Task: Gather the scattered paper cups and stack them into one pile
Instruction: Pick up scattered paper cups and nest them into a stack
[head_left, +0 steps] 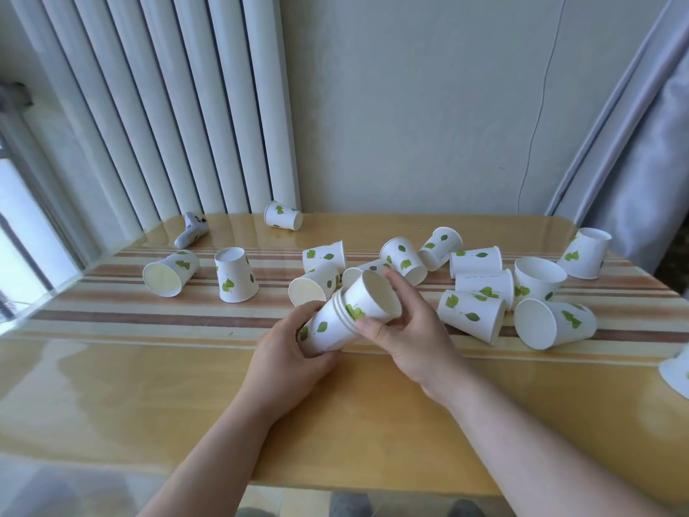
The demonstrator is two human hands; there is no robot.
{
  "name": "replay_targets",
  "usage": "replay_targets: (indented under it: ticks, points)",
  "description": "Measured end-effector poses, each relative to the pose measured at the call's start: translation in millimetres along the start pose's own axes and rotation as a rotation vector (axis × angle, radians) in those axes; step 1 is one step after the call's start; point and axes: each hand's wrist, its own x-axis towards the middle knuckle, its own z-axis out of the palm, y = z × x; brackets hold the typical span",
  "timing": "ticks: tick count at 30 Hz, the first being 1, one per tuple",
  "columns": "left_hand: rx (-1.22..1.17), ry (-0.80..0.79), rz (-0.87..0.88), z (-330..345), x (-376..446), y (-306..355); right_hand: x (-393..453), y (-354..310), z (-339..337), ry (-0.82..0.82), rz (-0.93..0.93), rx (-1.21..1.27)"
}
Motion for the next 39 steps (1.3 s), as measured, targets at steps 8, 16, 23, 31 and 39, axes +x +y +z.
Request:
replay_targets:
  ticks: [8, 16, 23, 31, 39]
  points:
    - [-0.160, 0.038, -0.113, 3.0, 1.6, 0.5, 46.3, -9.2, -17.9, 0.120, -0.140, -0.815]
    - [-0.202, 0.060, -0.116, 1.8, 1.2, 2.0, 98.1, -4.1, -5.6, -0.163, -0.266, -1.490]
    - [-0.209, 0.057, -0.132, 0.9, 1.5, 3.0, 85.9, 17.3, -12.1, -0.048, -0.394, -1.389]
    - [-0.191, 0.048, -0.121, 1.3, 0.4, 3.1, 24.1, 11.2, -12.1, 0.177, 0.087, -0.263]
    - [-0.132, 0.083, -0.114, 1.2, -1.4, 4.4, 32.7, -4.7, -10.4, 0.214, -0.070, 0.192]
